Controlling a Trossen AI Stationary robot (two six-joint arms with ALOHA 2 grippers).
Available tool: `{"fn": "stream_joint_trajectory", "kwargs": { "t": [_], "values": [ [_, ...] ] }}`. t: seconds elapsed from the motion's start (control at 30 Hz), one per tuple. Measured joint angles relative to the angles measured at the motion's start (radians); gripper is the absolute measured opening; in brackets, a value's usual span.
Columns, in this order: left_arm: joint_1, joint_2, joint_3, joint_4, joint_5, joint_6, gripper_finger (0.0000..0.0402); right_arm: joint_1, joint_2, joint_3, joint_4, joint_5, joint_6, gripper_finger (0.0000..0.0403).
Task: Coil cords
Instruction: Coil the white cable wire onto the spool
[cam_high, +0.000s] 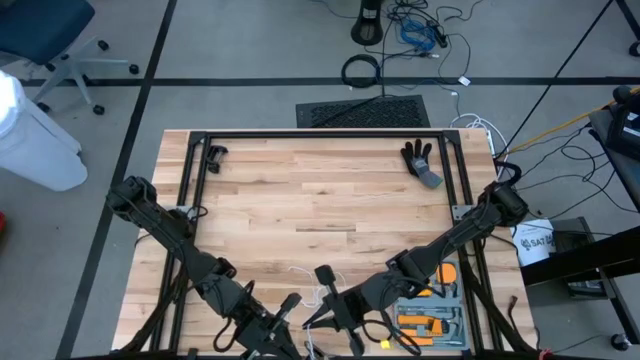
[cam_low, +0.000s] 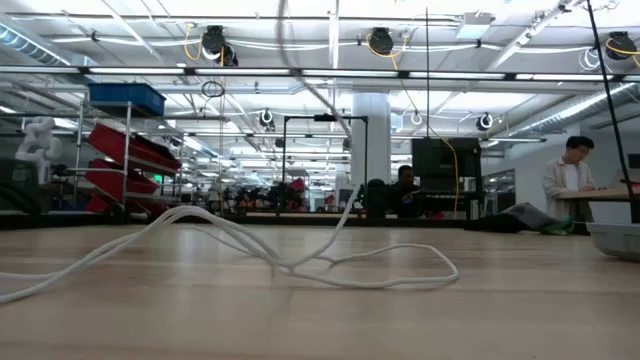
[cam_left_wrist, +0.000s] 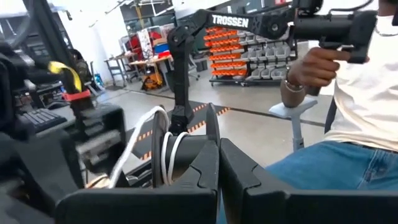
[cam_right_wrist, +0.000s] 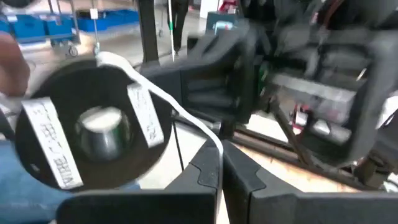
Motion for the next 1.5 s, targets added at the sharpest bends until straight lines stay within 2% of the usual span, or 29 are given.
{"fn": "stream_joint_trajectory", "kwargs": {
  "t": [0.37, 0.77, 1.03, 1.13, 1.33, 1.5],
  "values": [
    [-0.003, 0.0, 0.0, 0.009, 0.031, 0.029, 0.0002, -0.015, 0.025, 0.001, 0.018, -0.022, 0.026, 0.0006],
    [-0.006, -0.001, 0.0, 0.037, 0.057, 0.063, 0.0002, -0.011, 0.028, 0.0, -0.002, -0.019, 0.046, 0.0086],
    [-0.007, -0.001, 0.0, 0.091, 0.053, 0.081, 0.0002, -0.004, 0.028, 0.0, -0.119, -0.028, 0.124, 0.0134],
    [-0.007, -0.001, 0.0, 0.086, 0.027, 0.081, 0.0002, 0.015, 0.024, 0.0, -0.154, 0.064, 0.128, 0.0145],
    [-0.007, -0.001, 0.0, 0.075, -0.08, 0.082, 0.0002, 0.066, 0.017, 0.0, -0.254, 0.346, 0.158, 0.015],
    [-0.007, -0.001, 0.0, 0.08, -0.108, 0.099, 0.0002, 0.099, 0.017, 0.0, -0.244, 0.492, 0.16, 0.0141]
  ]
}}
